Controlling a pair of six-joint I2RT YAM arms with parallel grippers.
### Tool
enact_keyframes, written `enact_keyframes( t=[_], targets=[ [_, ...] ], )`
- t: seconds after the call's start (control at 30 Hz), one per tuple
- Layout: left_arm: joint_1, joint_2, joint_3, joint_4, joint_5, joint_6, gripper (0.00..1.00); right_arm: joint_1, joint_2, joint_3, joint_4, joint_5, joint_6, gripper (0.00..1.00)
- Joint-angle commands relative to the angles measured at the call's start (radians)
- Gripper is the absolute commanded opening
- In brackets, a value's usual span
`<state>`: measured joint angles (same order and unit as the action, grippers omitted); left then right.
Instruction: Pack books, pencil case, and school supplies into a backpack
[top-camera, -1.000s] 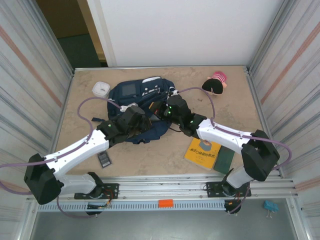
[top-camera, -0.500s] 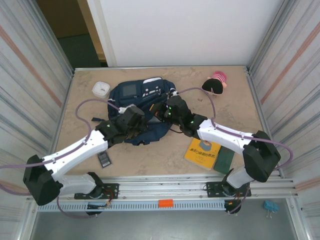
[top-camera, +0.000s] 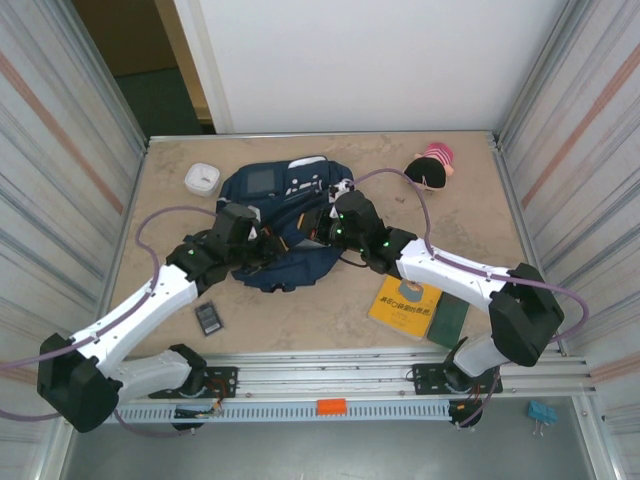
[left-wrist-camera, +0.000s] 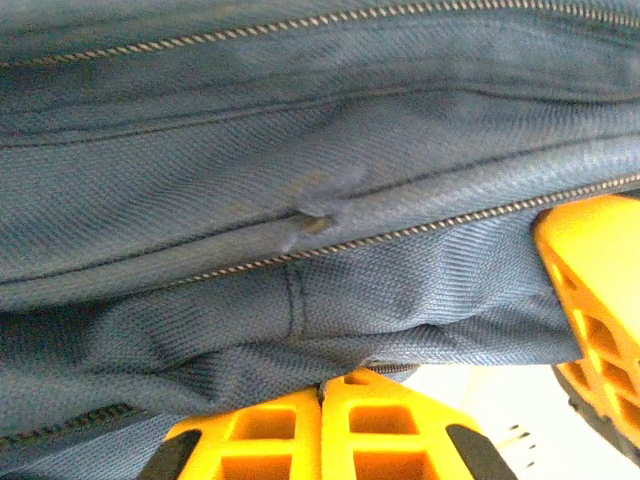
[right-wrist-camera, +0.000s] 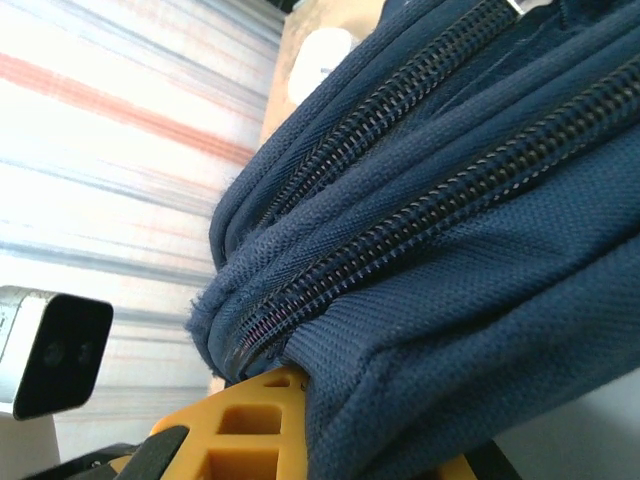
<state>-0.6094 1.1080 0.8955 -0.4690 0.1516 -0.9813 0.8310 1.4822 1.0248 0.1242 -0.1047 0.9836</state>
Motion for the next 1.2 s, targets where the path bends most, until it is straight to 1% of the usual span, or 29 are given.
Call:
enact_keyframes(
  t=[0.0, 0.1, 0.17, 0.27, 0.4, 0.53, 0.6, 0.7, 0.8, 0.93, 1.17],
  targets=[
    [0.010, -0.003, 0.067, -0.120, -0.018, 0.188, 0.00, -0.003, -0.049, 0.039, 0.027, -0.077, -0.077, 0.00],
    [0.009, -0.013, 0.086, -0.234, -0.096, 0.288, 0.00, -0.037, -0.064, 0.048, 0.010, -0.131, -0.098, 0.00],
    [0.013, -0.027, 0.082, -0.269, -0.142, 0.331, 0.00, -0.065, -0.075, 0.055, -0.004, -0.175, -0.109, 0.00],
    [0.032, -0.049, 0.070, -0.285, -0.187, 0.385, 0.00, -0.108, -0.083, 0.093, -0.064, -0.257, -0.144, 0.00],
    [0.072, -0.061, 0.058, -0.284, -0.205, 0.450, 0.00, -0.158, -0.068, 0.154, -0.138, -0.382, -0.160, 0.00],
    [0.098, -0.070, 0.057, -0.263, -0.178, 0.495, 0.00, -0.174, -0.057, 0.176, -0.160, -0.419, -0.148, 0.00],
    [0.106, -0.077, 0.029, -0.217, -0.122, 0.521, 0.00, -0.179, -0.051, 0.171, -0.125, -0.432, -0.119, 0.00],
    [0.109, -0.084, -0.009, -0.167, -0.071, 0.502, 0.00, -0.182, -0.033, 0.169, -0.065, -0.450, -0.071, 0.00],
    [0.108, -0.088, -0.043, -0.128, -0.029, 0.470, 0.08, -0.177, -0.019, 0.168, -0.033, -0.455, -0.043, 0.00],
    [0.108, -0.097, -0.069, -0.115, -0.012, 0.461, 0.22, -0.170, -0.014, 0.170, -0.025, -0.445, -0.039, 0.00],
    [0.108, -0.111, -0.108, -0.104, 0.021, 0.448, 0.30, -0.170, -0.011, 0.175, -0.002, -0.442, -0.027, 0.00]
  ],
)
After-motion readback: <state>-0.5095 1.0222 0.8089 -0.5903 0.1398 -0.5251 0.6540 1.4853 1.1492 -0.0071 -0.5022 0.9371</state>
